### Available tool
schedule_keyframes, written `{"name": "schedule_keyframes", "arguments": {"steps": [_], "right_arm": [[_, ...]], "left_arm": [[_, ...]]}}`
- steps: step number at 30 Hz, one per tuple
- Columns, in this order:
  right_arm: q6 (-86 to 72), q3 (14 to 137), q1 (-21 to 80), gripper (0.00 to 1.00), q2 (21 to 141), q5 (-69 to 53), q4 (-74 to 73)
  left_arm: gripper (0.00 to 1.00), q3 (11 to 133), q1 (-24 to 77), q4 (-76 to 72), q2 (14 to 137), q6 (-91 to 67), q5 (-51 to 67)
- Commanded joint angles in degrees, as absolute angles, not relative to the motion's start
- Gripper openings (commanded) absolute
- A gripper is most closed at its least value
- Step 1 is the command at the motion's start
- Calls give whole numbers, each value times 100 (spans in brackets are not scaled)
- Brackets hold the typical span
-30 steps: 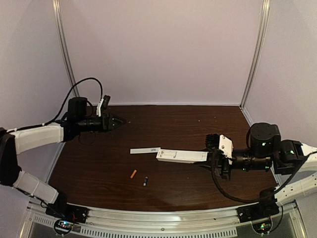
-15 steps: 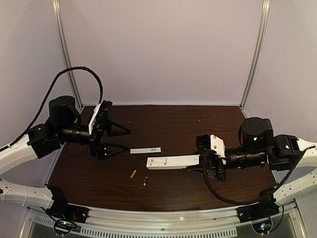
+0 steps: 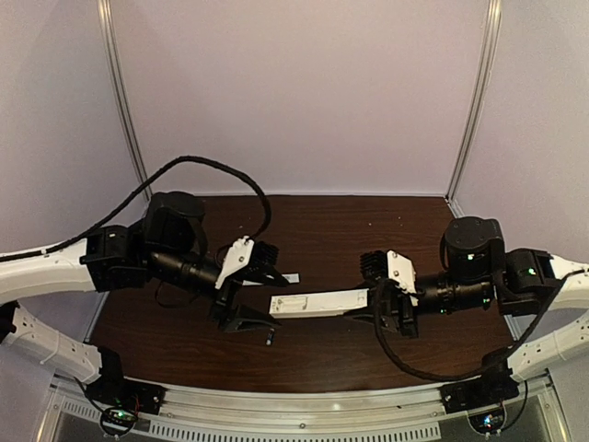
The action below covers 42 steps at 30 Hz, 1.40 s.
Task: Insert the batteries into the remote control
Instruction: Pass from the right arm to the left, then pass from the left arm to the right
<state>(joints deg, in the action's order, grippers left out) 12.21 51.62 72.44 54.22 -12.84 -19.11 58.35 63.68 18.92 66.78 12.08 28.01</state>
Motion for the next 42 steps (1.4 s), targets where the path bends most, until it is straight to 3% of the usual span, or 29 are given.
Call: {"name": "schedule_keyframes", "arguments": {"steps": [1, 5, 9, 12, 14, 19, 21, 23, 26, 35, 42], "right_arm": [[1181, 5361, 7216, 1, 5427, -1311, -1885], [1173, 5330, 7222, 1, 5408, -1289, -1872], [1141, 5277, 7216, 2, 5373, -1253, -1804], [1056, 5210, 7224, 11, 5323, -1191, -1741], [954, 5142, 7216, 26, 5251, -1079, -1620], [528, 5000, 7211, 82, 5028, -519, -1328], [274, 4908, 7197, 98, 4909, -188, -1093], [30, 4862, 7182, 100, 4839, 213, -935], [-500, 4914, 7094, 100, 4859, 991, -881], [-2395, 5033, 6485, 100, 5160, 1237, -505], [-3984, 5181, 5584, 100, 5738, -242, -190]], "left_arm": [[73, 6103, 6603, 2043, 7004, 1546, 2283], [64, 6276, 6780, 2052, 7244, 1530, 2077], [46, 6363, 6809, 2045, 7340, 1463, 1880], [32, 6329, 6812, 1895, 7248, 1365, 1797], [26, 6237, 6811, 1755, 7153, 1306, 1722], [19, 5983, 6799, 1223, 6936, 829, 1011], [15, 5959, 6781, 1047, 6961, 556, 743], [9, 5959, 6711, 876, 7022, 153, 526], [8, 5939, 6631, 607, 7111, -400, 167], [5, 5540, 6620, -408, 7173, -1307, -1420], [0, 5484, 6635, -622, 7337, -1563, -1701]]}}
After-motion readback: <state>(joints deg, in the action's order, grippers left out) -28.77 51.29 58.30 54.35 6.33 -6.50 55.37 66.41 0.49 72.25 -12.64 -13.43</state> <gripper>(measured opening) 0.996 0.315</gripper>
